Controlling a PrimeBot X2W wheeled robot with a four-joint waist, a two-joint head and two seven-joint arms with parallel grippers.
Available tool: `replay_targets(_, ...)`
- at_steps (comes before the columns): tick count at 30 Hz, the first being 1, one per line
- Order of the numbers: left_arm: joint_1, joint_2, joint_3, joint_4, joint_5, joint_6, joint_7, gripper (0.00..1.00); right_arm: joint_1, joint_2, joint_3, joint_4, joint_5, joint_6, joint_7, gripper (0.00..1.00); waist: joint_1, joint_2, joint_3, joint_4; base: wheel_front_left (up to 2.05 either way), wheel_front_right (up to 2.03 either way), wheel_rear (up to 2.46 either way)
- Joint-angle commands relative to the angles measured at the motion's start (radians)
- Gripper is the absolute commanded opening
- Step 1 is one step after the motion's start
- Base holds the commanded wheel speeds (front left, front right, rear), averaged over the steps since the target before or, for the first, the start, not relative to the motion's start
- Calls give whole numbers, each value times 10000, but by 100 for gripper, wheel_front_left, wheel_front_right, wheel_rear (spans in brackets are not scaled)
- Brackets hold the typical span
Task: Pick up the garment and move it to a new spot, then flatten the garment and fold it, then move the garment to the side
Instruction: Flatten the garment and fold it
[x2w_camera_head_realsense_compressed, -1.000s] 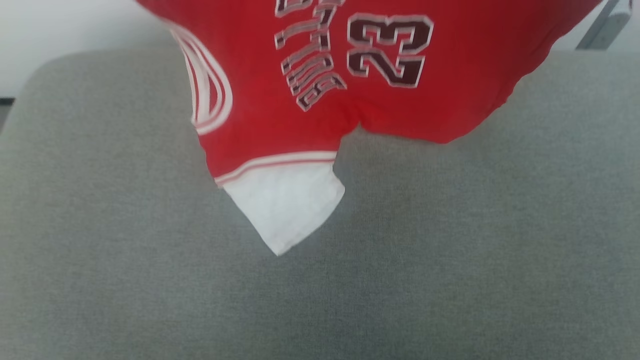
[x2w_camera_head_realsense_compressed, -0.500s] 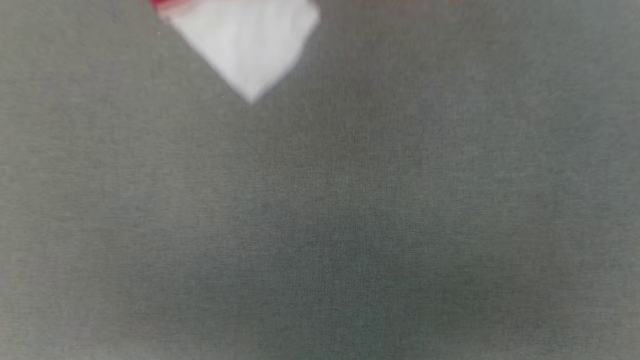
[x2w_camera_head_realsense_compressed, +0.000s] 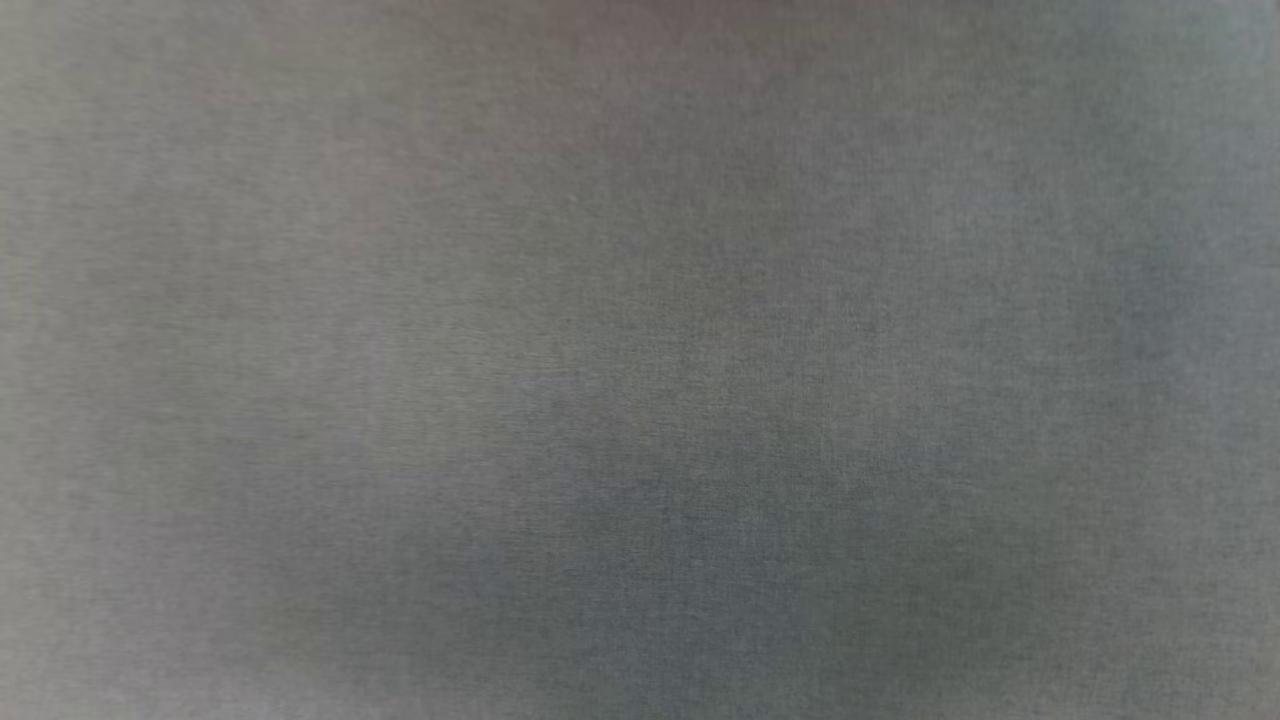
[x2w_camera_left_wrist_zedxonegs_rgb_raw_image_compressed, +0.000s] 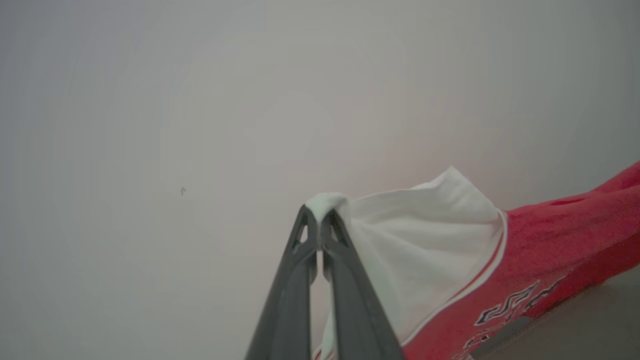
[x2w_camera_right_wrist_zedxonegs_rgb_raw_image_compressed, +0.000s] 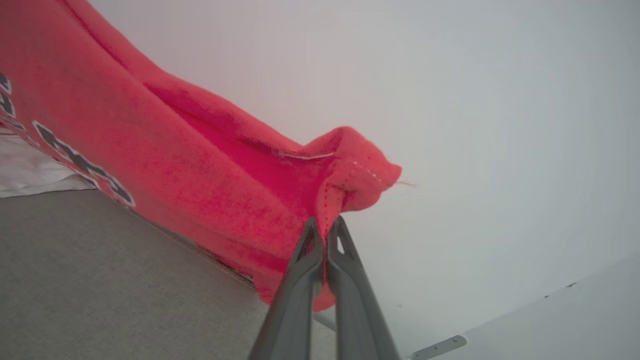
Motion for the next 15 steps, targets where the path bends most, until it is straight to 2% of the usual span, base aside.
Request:
replay_targets(1,542,58,-249,-167,-326,-7,284,0,401,53,210,38,297,-23,-12,0,0,0,-374,132,0,0,0)
replay_targets(8,3713,810,-1645,-1914,-2295,-15,1834,0,2624,-339,1734,-694,2317,-23,706,0,0,0,-1285,305,0,0,0)
replay_targets(11,5135,1269,-1918,-2806,-3024,-16,2431,0,3780,-899,2346,-1627,3593,-23,1195,0,0,0,-1667,342,0,0,0)
replay_targets(15,6942,1970,-2090,-4246,-3659,555,2797,0,5363,-1872,2867,-3287,4944,-21,1719,0,0,0,-2063,336,0,0,0)
